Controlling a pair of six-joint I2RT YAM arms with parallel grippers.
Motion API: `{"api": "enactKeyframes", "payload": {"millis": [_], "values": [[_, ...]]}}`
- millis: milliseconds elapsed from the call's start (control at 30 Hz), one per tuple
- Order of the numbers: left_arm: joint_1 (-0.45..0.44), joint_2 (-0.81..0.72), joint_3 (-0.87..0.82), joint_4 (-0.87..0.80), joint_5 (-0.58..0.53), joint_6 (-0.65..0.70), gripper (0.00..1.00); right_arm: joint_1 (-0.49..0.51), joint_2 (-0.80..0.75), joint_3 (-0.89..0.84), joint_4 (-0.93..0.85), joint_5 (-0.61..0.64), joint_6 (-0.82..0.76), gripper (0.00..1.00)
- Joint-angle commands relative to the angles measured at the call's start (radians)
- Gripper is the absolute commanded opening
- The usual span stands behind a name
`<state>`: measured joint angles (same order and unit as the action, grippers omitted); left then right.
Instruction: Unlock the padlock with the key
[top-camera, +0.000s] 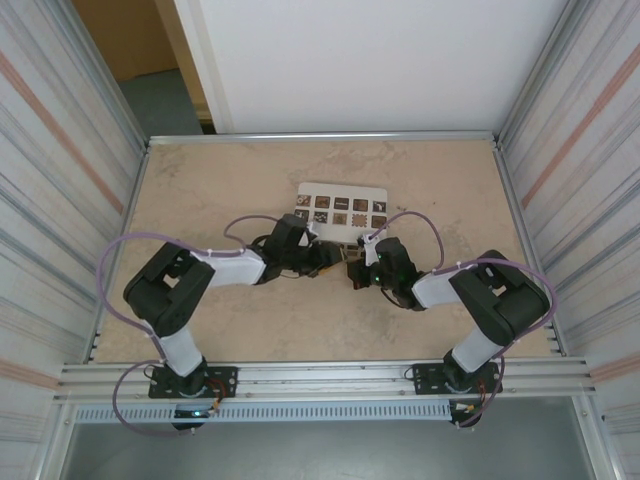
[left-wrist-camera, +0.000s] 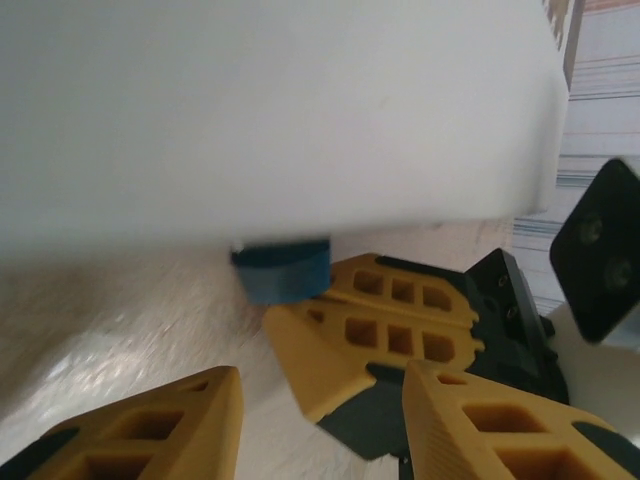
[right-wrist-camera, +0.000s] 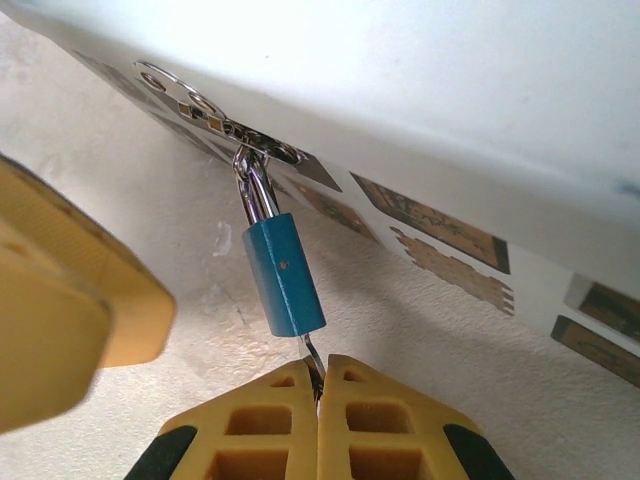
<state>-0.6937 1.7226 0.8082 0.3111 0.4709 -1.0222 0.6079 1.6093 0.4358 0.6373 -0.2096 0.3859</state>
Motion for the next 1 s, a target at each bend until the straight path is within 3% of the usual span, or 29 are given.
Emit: {"api": "enactKeyframes", "payload": {"millis": [0,233,633,833,967], "values": [[0.019,-0.102,-0.051,-0.043,-0.031,0.01,0.48,-0.005,-0.026,0.023,-0.09,-0.052,0.038,0.0],[0.02,-0.273,-0.135,-0.066,-0.158,0.09,0.56,-0.032,-0.075,0.11,-0.298,-0.149,0.024,0.0],[0.02,-0.471,-0.381,0.16,-0.327,-0.025,0.64,-0.056,-0.059,0.212,-0.401,-0.273,0.154,0.0],[0.03,-0.532,-0.441,0.205,-0.344,-0.053,0.71,-0.046,-0.047,0.263,-0.443,-0.307,0.267,0.0],[0.045,-0.52,-0.485,0.333,-0.309,-0.112,0.72,-0.026,-0.051,0.268,-0.438,-0.299,0.329,0.0]]}}
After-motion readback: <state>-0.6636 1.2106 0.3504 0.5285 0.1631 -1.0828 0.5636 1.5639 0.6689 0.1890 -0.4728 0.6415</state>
